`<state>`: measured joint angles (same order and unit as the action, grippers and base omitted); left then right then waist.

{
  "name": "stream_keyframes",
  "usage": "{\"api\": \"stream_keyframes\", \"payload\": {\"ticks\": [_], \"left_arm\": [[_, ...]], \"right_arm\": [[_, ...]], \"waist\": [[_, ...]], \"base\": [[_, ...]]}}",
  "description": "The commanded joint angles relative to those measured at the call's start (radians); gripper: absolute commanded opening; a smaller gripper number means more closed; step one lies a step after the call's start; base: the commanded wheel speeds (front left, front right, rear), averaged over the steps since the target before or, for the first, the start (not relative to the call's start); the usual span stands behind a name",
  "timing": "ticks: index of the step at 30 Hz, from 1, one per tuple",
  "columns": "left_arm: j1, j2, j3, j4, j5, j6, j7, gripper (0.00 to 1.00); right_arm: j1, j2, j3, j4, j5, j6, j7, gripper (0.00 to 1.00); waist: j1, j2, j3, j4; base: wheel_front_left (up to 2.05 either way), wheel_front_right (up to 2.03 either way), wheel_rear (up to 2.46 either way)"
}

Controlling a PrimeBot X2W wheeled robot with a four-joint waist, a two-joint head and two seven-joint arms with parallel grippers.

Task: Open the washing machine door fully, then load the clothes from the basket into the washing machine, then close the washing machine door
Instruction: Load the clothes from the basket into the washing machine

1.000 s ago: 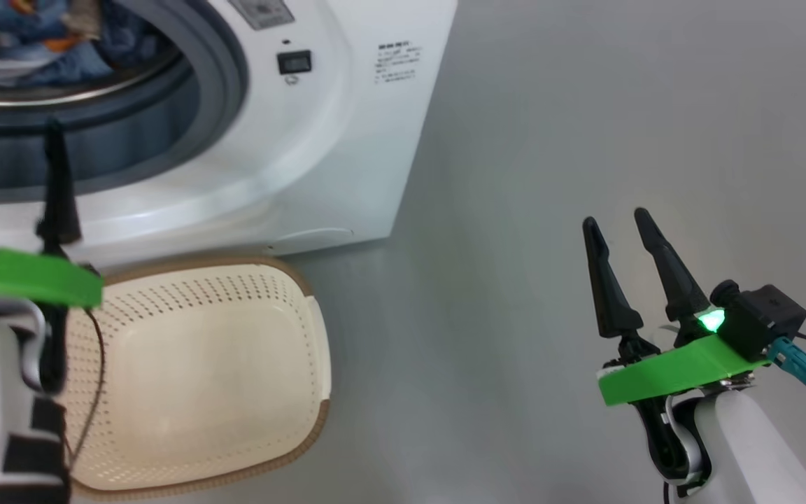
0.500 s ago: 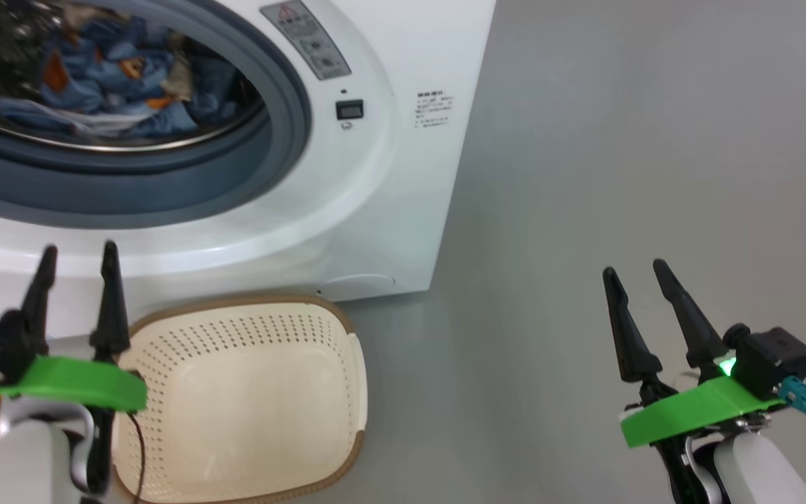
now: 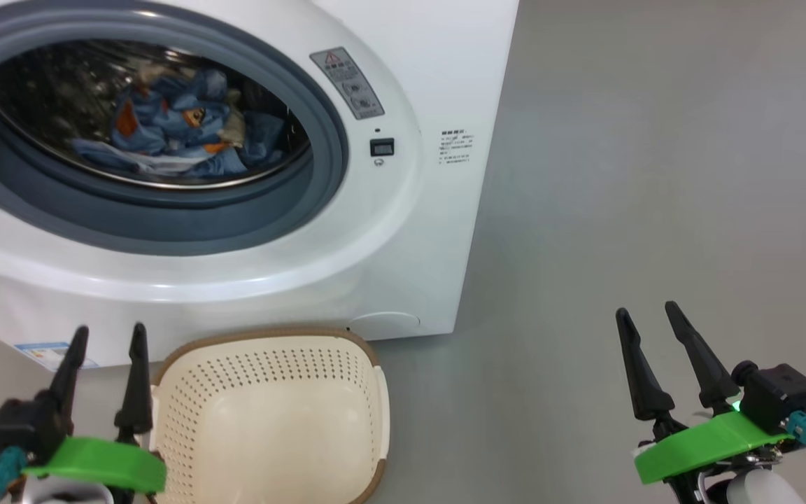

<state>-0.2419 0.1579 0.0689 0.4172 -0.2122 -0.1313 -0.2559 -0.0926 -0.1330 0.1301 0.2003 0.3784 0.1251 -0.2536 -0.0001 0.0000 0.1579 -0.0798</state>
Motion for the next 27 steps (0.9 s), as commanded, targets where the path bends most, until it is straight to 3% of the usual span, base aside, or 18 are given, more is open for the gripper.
{"api": "stream_keyframes", "payload": {"ticks": [1,27], "left_arm": [[0.01,0.018,0.036,-0.038,0.008,0.001,-0.006,1.0],[0.269,-0.028,0.089,-0.2,0.023,0.001,-0.006,1.0]], "right_arm": [[0.008,-0.016,0.017,-0.021,0.005,0.006,-0.008,1.0],[0.131,-0.038,-0.014,-0.029,0.011,0.006,-0.008,1.0]], "waist": [[0.0001,0.0,-0.022,0.008],[0.0001,0.0,-0.146,0.029]], "base": [[0.0,0.0,0.0],[0.0,0.0,0.0]]}}
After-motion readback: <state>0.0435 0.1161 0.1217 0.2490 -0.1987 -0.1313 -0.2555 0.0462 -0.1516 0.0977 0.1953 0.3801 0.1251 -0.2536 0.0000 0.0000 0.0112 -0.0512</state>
